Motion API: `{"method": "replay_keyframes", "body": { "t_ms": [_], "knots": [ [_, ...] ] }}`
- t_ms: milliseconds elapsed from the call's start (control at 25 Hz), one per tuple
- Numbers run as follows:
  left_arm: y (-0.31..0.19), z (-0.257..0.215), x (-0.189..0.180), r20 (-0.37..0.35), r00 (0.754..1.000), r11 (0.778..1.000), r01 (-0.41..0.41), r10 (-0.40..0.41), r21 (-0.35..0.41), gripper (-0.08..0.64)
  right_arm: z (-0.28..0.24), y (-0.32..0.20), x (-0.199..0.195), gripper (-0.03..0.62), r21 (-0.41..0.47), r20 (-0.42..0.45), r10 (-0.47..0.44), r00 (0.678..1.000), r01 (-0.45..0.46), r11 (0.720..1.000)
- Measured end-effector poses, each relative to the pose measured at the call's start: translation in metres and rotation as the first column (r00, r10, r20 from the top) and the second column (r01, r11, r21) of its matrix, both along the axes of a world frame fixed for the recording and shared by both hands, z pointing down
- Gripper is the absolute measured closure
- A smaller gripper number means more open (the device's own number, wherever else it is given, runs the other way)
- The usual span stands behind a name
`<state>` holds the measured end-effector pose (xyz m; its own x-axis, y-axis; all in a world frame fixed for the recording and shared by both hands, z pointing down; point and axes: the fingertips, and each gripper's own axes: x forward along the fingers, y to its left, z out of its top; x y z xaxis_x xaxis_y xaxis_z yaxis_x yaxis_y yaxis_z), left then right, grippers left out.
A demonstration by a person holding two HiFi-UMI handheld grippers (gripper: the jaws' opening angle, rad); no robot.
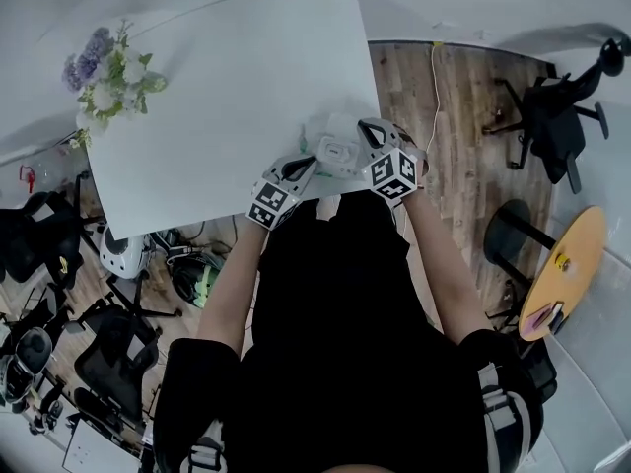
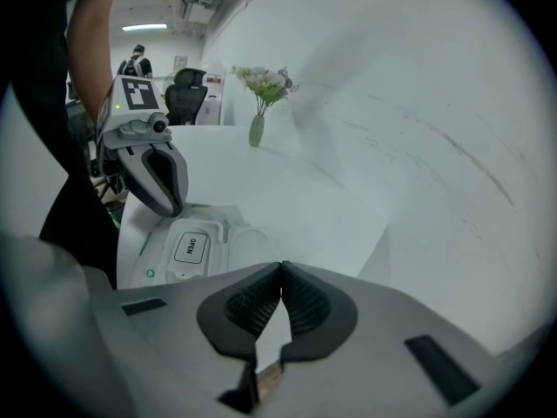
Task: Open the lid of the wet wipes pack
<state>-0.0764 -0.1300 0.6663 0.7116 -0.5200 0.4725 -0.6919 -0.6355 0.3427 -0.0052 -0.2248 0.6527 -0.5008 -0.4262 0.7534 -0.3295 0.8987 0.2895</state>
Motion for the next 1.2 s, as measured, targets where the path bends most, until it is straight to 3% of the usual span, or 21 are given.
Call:
{"method": "replay_keyframes", "body": {
  "t_ms": [640,1200],
  "knots": [
    [-0.010,-0.075,-0.012,0.023,0.996,0.986,0.083,-0.088,0.142,0.535,-0.024,0.045,0.021,0.577,0.006,0.066,0.088,0.994,-0.088,0.996],
    [0.007,-0.106,-0.026,0.009,0.994,0.978,0.106,-0.109,0.180,0.535,-0.064,0.080,0.020,0.577,-0.004,0.254,0.165,0.953,-0.169,0.986]
  ]
}}
